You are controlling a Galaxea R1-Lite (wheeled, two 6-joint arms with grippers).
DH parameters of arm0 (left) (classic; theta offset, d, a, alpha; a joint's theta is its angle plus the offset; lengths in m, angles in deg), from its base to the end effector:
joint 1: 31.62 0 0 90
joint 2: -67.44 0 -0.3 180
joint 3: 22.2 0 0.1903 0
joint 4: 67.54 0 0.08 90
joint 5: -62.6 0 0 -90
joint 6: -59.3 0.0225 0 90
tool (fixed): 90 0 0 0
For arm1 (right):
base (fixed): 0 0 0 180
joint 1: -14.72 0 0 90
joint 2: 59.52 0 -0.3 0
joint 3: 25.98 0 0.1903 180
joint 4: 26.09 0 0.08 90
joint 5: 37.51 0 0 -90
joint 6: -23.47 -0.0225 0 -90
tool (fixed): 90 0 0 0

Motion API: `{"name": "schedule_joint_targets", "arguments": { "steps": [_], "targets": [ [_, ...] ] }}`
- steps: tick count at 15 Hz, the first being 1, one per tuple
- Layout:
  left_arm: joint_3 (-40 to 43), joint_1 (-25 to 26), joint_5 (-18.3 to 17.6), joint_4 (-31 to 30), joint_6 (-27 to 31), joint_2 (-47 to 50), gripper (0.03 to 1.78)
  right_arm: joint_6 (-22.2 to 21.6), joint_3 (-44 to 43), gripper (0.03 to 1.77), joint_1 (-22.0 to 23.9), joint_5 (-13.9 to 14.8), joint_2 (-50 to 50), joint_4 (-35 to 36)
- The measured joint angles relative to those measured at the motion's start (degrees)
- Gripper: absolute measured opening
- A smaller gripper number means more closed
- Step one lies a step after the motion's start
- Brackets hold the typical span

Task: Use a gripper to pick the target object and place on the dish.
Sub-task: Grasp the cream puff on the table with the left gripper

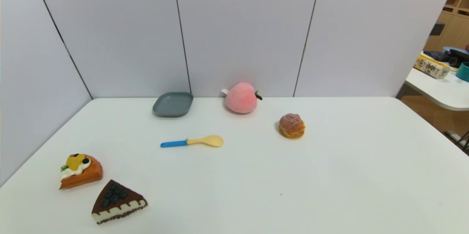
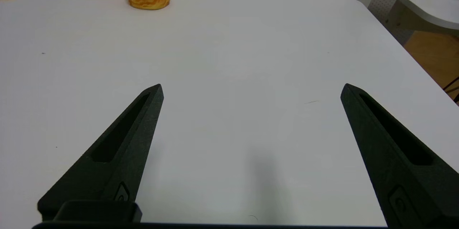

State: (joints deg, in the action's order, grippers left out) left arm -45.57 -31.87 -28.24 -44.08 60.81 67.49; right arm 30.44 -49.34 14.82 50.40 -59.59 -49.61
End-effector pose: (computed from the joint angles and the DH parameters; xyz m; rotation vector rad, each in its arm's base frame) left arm -0.0229 -0.0002 0.0753 0.0264 0.0004 -0.0190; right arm -0.0229 0.0009 0.0751 -0.1216 -0.0005 0.0348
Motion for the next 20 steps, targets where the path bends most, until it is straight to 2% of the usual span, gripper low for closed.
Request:
{"name": "schedule_joint_targets", "arguments": {
  "steps": [16,18,20],
  "targets": [
    [0.0,-0.02,0.0,-0.02,0.05,-0.15,1.69,0.04,0.0,1.71,0.0,-0.02,0.0,-0.02],
    [-0.29,-0.02,-0.2,1.11,0.6,-1.34,1.69,0.01,0.0,1.71,0.0,0.0,0.0,-0.02],
    [-2.84,-0.02,-0.32,5.11,1.44,-3.51,1.69,0.0,0.0,1.71,0.0,0.0,0.0,-0.02]
  ]
}}
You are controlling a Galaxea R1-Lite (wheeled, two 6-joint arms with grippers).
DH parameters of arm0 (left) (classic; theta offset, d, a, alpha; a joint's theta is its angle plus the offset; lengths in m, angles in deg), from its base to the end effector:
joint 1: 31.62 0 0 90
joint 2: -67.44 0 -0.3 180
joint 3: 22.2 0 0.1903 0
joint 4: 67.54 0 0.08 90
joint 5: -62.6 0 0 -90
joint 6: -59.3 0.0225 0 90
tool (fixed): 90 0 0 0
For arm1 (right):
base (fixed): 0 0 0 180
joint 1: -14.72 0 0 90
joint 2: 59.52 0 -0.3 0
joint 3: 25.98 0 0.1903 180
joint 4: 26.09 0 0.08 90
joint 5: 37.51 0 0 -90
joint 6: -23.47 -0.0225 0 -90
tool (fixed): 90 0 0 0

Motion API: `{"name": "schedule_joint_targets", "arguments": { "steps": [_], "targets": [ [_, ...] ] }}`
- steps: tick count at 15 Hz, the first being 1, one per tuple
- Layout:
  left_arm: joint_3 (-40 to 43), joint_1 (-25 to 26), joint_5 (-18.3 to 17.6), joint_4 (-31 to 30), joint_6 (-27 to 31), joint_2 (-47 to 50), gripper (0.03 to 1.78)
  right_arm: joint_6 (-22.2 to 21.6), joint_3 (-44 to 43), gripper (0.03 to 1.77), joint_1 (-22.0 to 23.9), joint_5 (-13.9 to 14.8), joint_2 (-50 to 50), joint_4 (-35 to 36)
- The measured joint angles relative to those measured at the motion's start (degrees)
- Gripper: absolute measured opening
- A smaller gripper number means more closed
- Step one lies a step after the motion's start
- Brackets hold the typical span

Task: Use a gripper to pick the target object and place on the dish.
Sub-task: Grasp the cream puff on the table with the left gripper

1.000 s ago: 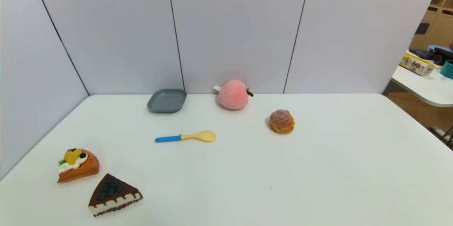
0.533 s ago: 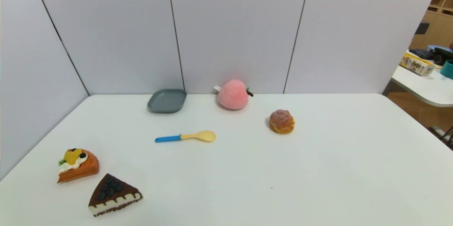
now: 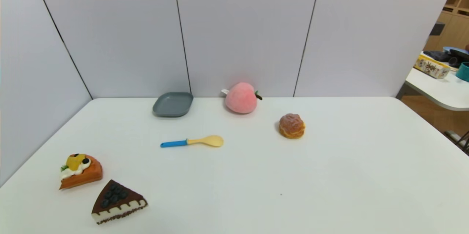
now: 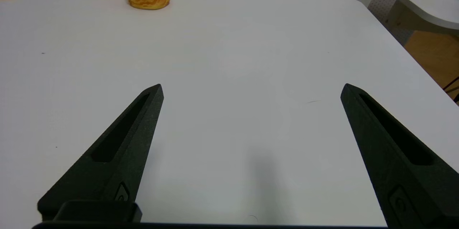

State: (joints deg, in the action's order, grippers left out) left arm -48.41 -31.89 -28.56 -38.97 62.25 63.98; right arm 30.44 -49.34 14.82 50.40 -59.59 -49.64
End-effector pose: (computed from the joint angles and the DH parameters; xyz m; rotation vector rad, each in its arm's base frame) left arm -0.0220 -0.0004 0.0813 0.0507 0.1009 -0.0275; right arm -0.0229 0.0009 0.0751 -0.1216 0.0000 0.0348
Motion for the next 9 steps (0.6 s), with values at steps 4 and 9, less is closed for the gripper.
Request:
{"name": "schedule_joint_targets", "arguments": {
  "steps": [4,9],
  "targets": [
    [-8.64,-0.39,-1.56,6.25,5.69,-9.2,1.69,0.01,0.0,1.71,0.0,0.0,0.0,0.02],
    [-20.37,-2.76,-9.2,8.41,16.04,-28.92,1.69,0.0,0.0,1.71,0.0,0.0,0.0,0.0]
  ]
}}
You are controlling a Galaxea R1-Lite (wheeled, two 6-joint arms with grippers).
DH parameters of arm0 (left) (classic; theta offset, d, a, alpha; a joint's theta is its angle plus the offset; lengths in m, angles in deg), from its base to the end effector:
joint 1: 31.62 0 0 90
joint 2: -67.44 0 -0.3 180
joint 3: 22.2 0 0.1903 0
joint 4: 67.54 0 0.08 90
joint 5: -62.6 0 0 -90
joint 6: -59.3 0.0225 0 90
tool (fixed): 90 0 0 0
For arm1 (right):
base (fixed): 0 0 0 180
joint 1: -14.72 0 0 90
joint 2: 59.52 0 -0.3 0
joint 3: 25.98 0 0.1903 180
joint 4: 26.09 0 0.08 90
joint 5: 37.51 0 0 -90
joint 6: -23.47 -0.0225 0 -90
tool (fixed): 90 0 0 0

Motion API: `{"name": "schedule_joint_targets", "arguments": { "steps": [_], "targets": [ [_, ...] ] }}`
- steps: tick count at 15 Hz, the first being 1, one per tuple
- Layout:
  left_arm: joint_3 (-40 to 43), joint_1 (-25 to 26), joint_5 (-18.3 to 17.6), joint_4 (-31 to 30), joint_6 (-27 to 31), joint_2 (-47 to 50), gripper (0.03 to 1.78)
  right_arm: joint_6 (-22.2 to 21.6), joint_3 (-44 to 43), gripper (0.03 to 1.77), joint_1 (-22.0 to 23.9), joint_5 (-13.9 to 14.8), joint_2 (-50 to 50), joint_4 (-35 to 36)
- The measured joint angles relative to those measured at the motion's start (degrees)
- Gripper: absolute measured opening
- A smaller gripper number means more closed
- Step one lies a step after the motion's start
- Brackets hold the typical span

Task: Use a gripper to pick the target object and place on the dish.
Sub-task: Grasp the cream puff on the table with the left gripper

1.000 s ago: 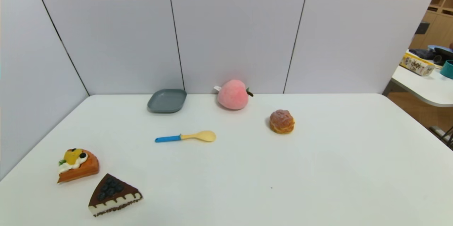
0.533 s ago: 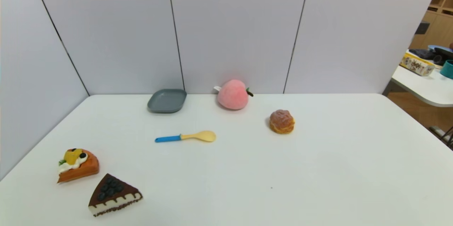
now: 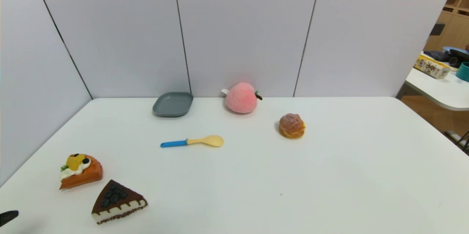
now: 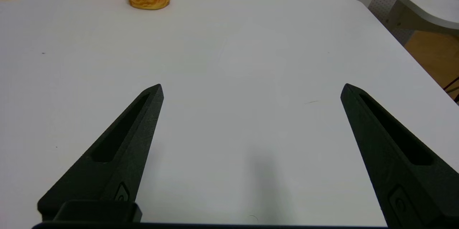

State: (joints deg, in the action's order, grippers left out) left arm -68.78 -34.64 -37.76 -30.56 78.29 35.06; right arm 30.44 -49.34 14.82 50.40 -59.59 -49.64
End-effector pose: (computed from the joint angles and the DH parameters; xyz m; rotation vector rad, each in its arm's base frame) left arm 0.0250 -0.0054 0.1678 0.3001 0.3556 -0.2940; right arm -0.0229 0.0009 0.0751 -0.1216 0.0000 0.0348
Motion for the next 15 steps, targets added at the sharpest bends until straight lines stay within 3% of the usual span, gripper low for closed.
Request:
{"name": "schedule_joint_targets", "arguments": {
  "steps": [6,15],
  "targets": [
    [-12.86,-3.39,-9.31,-0.34,14.17,-24.62,1.69,0.0,0.0,1.71,0.0,0.0,0.0,0.02],
    [-31.61,-17.09,-11.54,-11.69,15.1,-56.82,1.69,0.06,0.0,1.71,0.0,-0.02,0.0,-0.02]
  ]
}}
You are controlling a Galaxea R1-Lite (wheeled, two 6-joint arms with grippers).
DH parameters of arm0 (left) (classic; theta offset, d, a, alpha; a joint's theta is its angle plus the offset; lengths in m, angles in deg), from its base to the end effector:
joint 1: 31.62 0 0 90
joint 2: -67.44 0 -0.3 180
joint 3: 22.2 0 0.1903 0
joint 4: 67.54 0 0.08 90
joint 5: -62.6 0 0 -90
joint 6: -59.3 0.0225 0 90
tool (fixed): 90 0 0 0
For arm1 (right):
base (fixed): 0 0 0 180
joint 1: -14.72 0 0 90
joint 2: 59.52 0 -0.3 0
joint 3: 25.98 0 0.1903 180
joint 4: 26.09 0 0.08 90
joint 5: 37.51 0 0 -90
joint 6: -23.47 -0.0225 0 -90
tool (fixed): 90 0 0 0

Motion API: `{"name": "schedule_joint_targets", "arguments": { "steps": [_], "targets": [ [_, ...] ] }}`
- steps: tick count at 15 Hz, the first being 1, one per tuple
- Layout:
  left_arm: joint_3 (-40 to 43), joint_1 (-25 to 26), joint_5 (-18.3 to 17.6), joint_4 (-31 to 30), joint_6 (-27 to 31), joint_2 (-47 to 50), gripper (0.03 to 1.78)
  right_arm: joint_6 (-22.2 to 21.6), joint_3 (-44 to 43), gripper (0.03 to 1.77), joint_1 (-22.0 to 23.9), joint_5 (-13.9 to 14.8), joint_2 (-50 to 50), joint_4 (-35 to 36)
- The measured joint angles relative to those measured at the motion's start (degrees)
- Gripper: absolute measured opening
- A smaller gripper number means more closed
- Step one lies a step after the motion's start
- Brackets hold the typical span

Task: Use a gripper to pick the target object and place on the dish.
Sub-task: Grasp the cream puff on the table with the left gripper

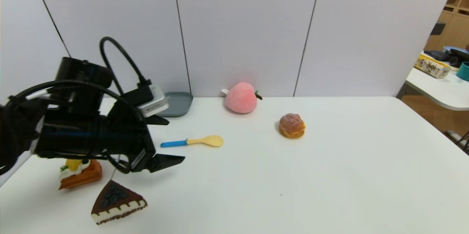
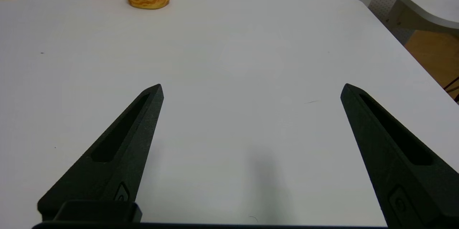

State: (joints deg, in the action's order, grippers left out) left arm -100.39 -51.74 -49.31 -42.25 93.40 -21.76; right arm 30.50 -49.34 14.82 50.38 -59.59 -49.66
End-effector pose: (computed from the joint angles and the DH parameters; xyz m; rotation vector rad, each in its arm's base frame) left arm 0.2449 -0.0987 0.2039 0.5381 0.4169 -0.8788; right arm -0.0229 0.0009 0.0751 -0.1226 0.0003 0.0352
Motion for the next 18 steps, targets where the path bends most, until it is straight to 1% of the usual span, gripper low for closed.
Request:
{"name": "schedule_joint_targets", "arguments": {
  "steps": [4,8,13,15,18],
  "targets": [
    [-9.75,-5.49,-0.05,-0.2,-0.17,-9.89,1.69,-0.06,0.0,1.71,0.0,0.02,0.0,0.02],
    [-19.52,-9.53,-0.02,0.79,-0.28,-18.6,1.69,-0.05,0.0,1.71,0.0,0.02,0.0,0.02],
    [-32.0,-13.64,-0.05,1.32,-0.8,-28.0,1.69,-0.06,0.0,1.71,0.0,0.02,0.0,0.05],
    [-36.91,-15.32,-0.15,1.4,-1.88,-31.45,1.69,-0.05,0.0,1.71,0.0,0.0,0.0,0.02],
    [-43.39,-16.93,-1.24,1.16,-2.51,-36.05,1.69,-0.06,0.0,1.71,0.0,0.02,0.0,0.05]
  ]
}}
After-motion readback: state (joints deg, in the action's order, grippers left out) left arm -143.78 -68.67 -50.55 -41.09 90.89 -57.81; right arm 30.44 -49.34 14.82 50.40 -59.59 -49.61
